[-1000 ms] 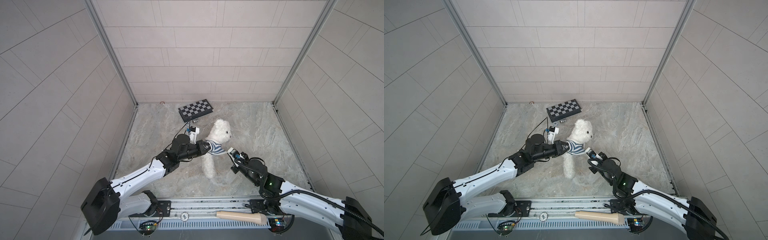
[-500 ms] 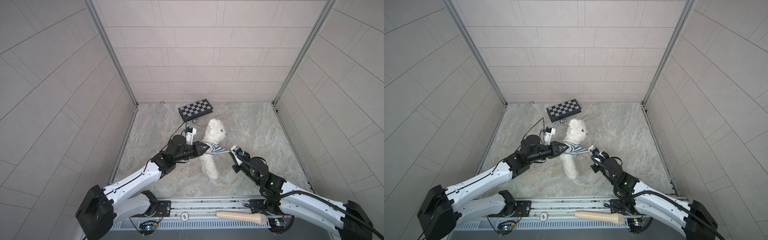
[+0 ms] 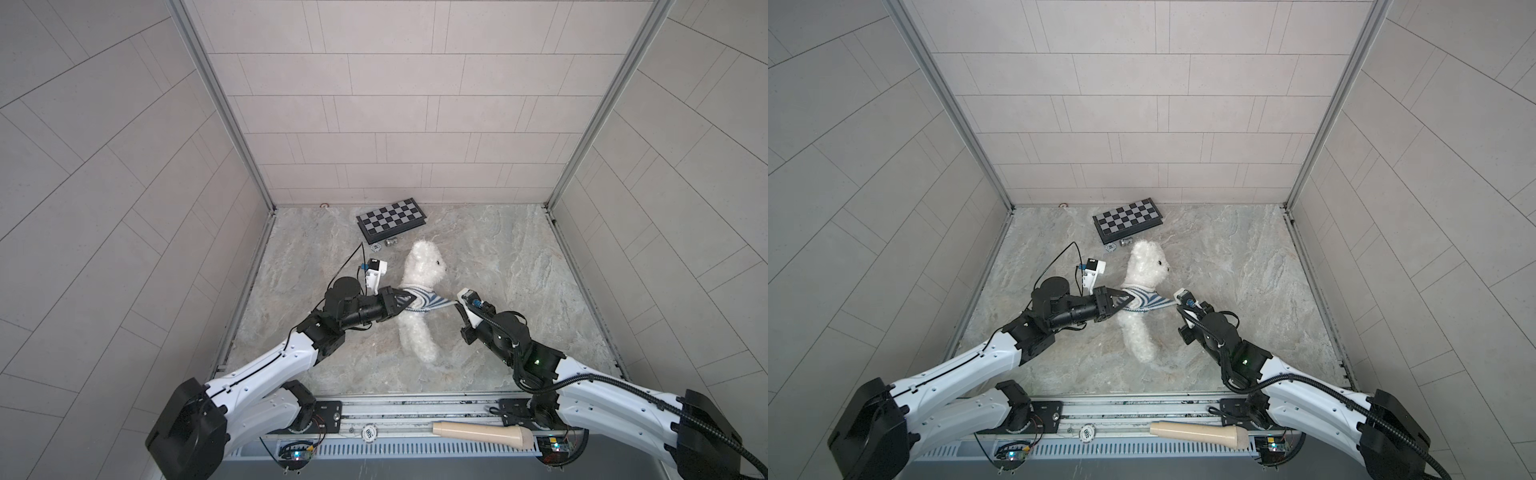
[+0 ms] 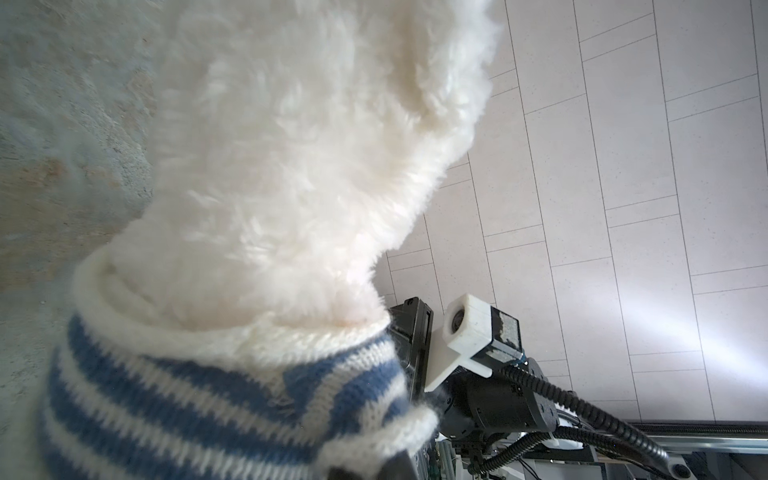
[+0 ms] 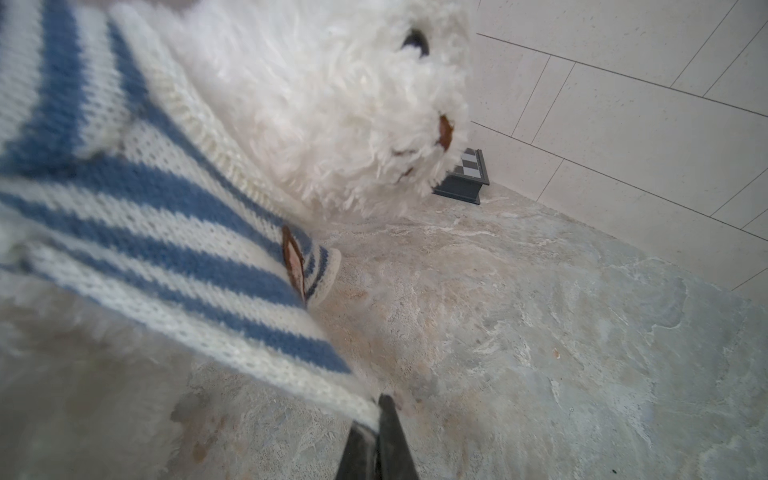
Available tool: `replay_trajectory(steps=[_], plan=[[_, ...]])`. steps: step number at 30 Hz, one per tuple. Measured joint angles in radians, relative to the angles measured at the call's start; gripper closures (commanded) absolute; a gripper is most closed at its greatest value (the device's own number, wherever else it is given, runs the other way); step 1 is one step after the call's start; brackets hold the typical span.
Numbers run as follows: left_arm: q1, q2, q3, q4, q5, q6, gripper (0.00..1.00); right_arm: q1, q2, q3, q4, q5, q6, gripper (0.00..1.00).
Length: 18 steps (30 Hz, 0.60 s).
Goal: Dress the teddy bear
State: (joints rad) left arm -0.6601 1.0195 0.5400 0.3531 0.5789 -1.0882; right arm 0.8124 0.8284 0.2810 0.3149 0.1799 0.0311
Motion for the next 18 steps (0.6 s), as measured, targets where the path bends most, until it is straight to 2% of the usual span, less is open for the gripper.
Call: replay_trajectory(steps=[14,18], plan=[[0.010,-0.027,0.023,-0.017,0.107,0.022,1.00,-0.008,0.010,0.015,0.027,-0.009,-0.004,1.00],[0.012,-0.028,0.026,-0.003,0.104,0.019,1.00,-0.017,0.000,-0.005,0.072,-0.063,-0.046,1.00]])
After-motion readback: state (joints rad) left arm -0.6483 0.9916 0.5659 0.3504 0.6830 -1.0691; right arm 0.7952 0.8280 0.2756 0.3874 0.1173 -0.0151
